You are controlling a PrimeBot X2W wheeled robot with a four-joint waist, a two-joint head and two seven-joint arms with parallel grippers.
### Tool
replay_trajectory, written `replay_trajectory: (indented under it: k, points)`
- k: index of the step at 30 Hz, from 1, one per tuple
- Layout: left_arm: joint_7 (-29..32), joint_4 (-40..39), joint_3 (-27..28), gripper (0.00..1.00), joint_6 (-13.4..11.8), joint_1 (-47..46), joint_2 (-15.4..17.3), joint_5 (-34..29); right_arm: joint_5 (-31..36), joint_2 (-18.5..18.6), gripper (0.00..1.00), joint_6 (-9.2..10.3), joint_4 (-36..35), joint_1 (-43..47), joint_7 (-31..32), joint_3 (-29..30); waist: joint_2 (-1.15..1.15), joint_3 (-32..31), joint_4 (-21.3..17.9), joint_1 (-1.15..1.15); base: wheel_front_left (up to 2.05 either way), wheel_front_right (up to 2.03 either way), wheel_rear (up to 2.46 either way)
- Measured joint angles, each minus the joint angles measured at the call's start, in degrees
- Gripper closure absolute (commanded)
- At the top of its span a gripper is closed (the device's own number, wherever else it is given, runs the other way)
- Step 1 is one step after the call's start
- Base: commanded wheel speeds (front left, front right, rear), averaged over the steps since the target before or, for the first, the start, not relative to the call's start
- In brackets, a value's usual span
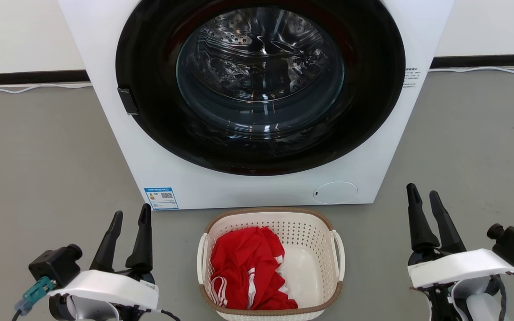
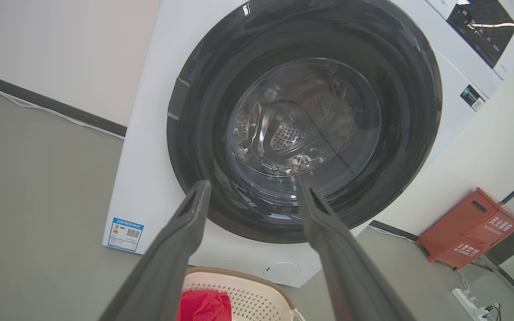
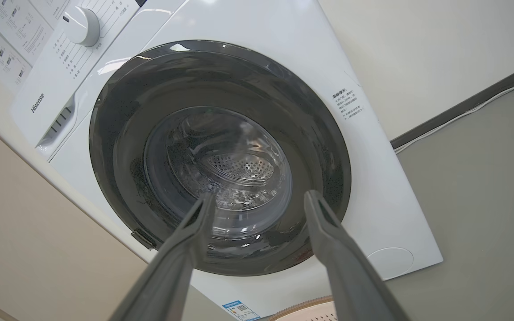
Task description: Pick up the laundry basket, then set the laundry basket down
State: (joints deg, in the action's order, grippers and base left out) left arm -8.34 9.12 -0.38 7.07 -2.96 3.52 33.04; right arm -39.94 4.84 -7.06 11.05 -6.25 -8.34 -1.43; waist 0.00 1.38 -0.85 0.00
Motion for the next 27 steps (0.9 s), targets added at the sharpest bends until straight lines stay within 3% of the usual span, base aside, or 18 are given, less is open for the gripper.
replay_trajectory:
  k: [27]
  points:
    - [-4.4, -1.8, -1.4, 0.0, 0.1, -1.2, 0.1, -17.2, 15.9, 0.4, 0.0, -0.01, -0.8, -1.2, -4.3, -1.7, 0.0, 0.3, -0.2, 0.0, 0.0, 0.0, 0.0]
